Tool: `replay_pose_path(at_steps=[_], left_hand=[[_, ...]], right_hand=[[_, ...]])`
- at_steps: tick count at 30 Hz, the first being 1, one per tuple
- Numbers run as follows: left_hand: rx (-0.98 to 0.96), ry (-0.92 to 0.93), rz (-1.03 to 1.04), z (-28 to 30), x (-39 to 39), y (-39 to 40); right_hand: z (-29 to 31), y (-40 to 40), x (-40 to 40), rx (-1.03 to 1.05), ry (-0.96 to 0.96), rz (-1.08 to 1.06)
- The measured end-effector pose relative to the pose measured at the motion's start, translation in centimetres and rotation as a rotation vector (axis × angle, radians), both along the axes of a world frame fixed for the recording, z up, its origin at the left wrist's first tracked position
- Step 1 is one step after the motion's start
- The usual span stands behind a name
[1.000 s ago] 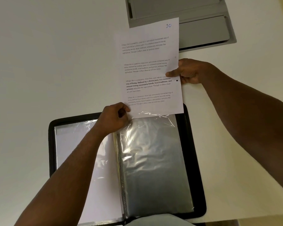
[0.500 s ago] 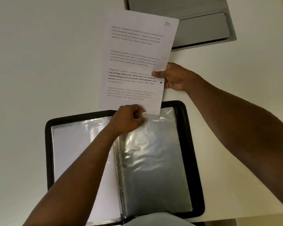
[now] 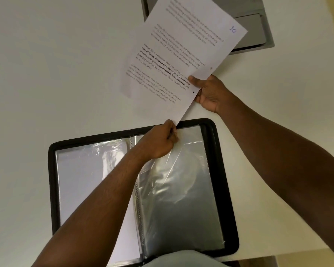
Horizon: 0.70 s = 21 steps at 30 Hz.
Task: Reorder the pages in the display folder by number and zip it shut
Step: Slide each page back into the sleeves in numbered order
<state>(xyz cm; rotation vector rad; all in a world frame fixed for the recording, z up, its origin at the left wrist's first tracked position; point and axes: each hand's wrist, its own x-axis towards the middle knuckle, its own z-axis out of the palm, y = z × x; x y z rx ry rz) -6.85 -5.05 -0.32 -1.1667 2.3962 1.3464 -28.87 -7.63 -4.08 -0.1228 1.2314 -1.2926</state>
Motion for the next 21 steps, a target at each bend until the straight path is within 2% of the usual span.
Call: replay_pose_path(at_steps=[11, 14, 21], left_hand=[[-0.120, -0.004, 0.085, -0.4, 0.8, -0.1], [-0.110, -0.003, 0.121, -0.8, 1.2, -0.5], [-0.095, -0.156, 0.101, -1.1, 4.3, -1.9]], right_hand=[[0.3, 0.4, -1.5, 0.061, 0.286, 0.343], [0.3, 0.3, -2.4, 0.087, 0.302, 0.406], [0.2, 0.2, -3.2, 0.120, 0.349, 0.477]])
